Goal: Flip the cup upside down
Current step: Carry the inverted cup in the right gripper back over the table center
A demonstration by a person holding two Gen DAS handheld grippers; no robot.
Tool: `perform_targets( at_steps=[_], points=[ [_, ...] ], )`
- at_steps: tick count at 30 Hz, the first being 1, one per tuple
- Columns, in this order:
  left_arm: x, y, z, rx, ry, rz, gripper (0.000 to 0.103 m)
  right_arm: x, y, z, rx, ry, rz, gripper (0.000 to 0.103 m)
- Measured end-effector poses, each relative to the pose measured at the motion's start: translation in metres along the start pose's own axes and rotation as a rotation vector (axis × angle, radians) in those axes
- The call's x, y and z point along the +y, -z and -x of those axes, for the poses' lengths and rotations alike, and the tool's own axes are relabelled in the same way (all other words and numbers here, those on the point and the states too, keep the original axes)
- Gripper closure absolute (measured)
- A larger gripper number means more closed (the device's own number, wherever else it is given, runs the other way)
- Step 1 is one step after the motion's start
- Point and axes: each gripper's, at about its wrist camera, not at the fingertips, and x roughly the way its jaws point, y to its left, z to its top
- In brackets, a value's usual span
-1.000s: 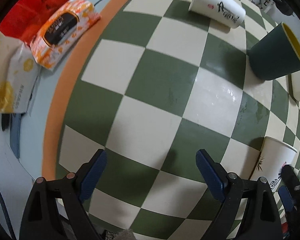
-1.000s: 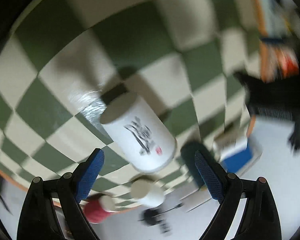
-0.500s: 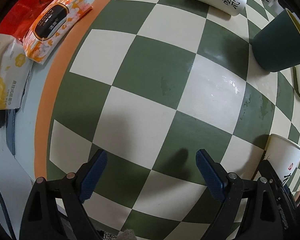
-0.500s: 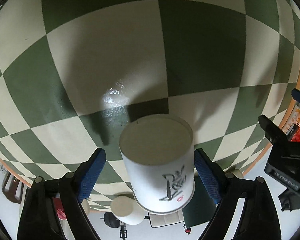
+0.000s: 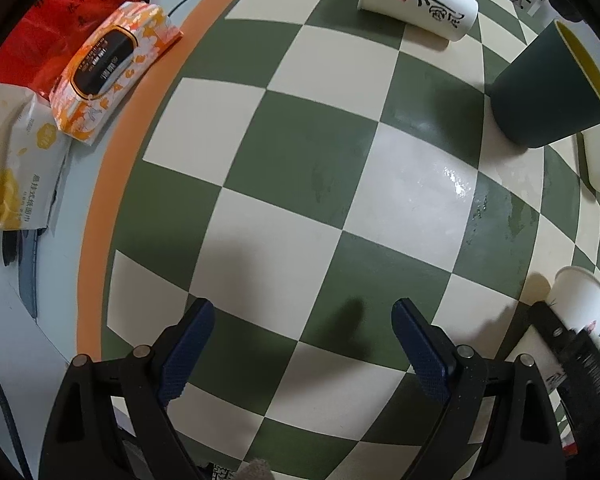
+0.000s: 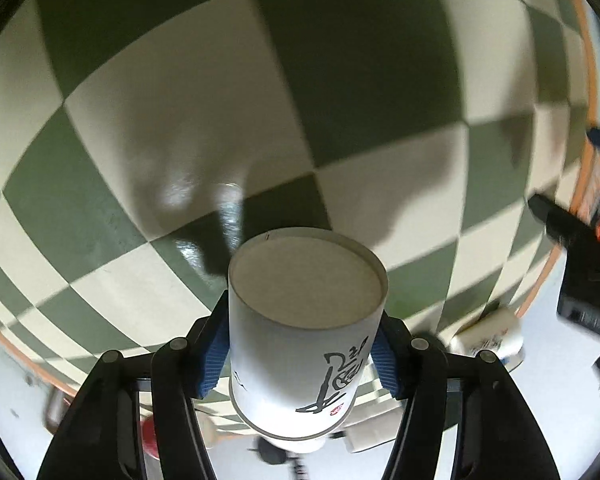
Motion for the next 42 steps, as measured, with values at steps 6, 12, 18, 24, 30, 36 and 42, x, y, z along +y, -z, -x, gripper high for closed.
perform_targets(
  at_steps=[6,12,18,24,30,36,42],
  points=[
    [-0.003,0.002,0.013,-0.015,0.008,-0.010,0.012,-0.052,0.030,0.007,-0.021,-0.204,-0.412,0.040],
    [-0.010,-0.010,0.027,-0.022,0.030,-0.040,0.012,-0.085,0.082,-0.009,-0.055,-0.485,-0.868,0.040],
    [-0.027,-0.011,0.035,-0.030,0.030,-0.077,0.012,-0.080,0.115,-0.030,-0.092,-0.723,-1.213,0.040],
    [-0.044,-0.010,0.039,-0.031,0.032,-0.108,0.012,-0.075,0.136,-0.049,-0.091,-0.858,-1.391,0.040],
    [-0.055,-0.010,0.039,-0.032,0.038,-0.126,0.012,-0.077,0.148,-0.067,-0.076,-0.912,-1.437,0.040],
    [-0.050,-0.001,0.039,-0.030,0.043,-0.139,0.012,-0.075,0.136,-0.074,-0.025,-0.940,-1.420,0.039],
    [-0.052,-0.002,0.034,-0.025,0.052,-0.144,0.012,-0.084,0.133,-0.091,0.011,-0.968,-1.444,0.039]
  ],
)
